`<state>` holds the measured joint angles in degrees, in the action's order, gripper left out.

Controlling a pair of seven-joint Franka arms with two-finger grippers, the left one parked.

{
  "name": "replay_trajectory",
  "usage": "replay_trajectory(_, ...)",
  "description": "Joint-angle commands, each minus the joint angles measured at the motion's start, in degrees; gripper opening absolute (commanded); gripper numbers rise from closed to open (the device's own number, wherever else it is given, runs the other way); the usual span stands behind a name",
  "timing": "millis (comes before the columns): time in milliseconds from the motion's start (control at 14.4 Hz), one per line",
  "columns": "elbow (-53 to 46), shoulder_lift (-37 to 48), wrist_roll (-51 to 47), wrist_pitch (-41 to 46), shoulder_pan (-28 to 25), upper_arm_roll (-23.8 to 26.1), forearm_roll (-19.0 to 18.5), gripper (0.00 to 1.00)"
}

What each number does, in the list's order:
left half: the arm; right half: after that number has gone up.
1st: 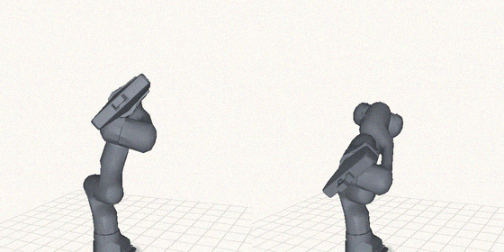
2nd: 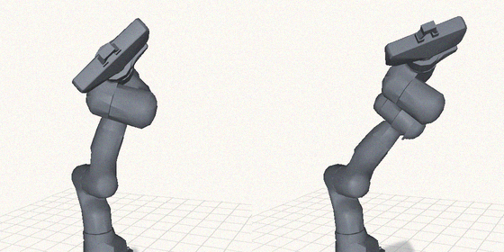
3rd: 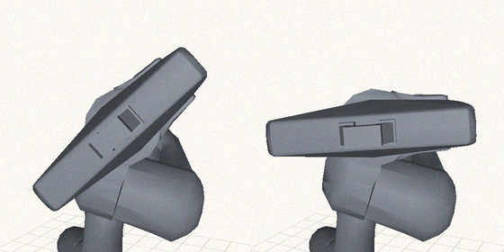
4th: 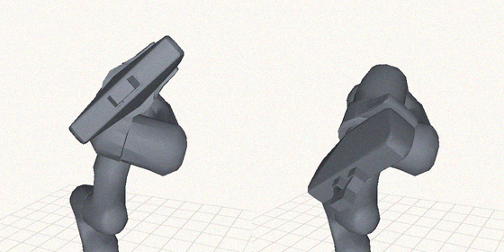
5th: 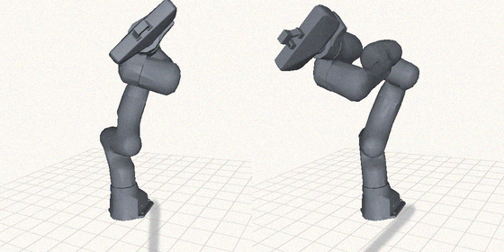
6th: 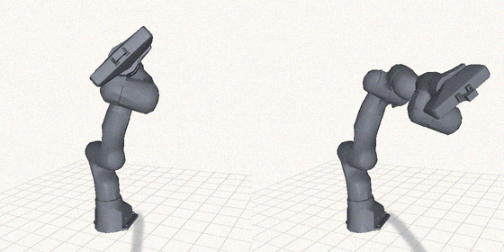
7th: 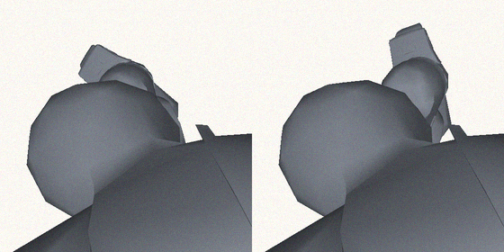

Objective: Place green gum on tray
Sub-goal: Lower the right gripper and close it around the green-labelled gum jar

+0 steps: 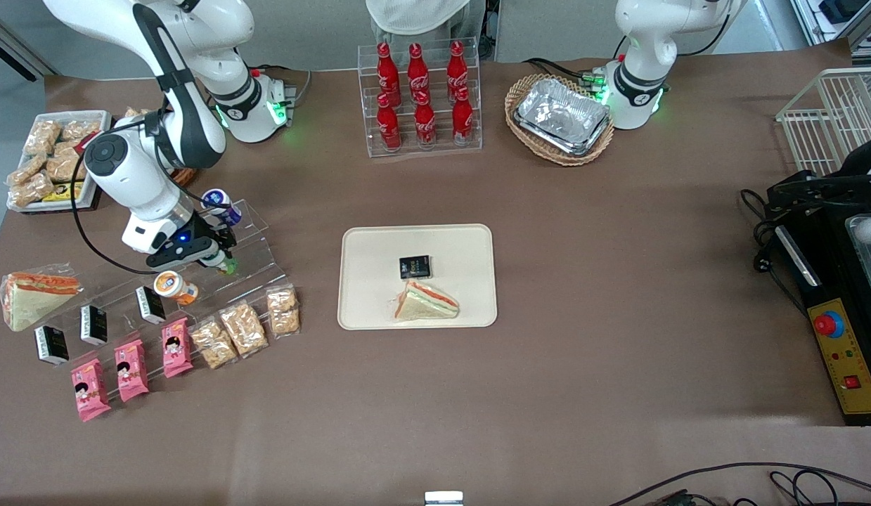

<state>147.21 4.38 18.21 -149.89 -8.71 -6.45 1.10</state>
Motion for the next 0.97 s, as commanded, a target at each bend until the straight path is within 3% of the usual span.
replay_trajectory(0,-1.6,0.5,-0.4,0.1,-0.1,-0.2,-0.4,0.17)
replay_trajectory(485,-26.3,-0.3,-0.5,32.1,0.0,-0.4,-0.4,0.19)
replay_trajectory(900,-43.3,-0.2,-0.5,50.1,-0.1,-0.6,-0.4,0.19)
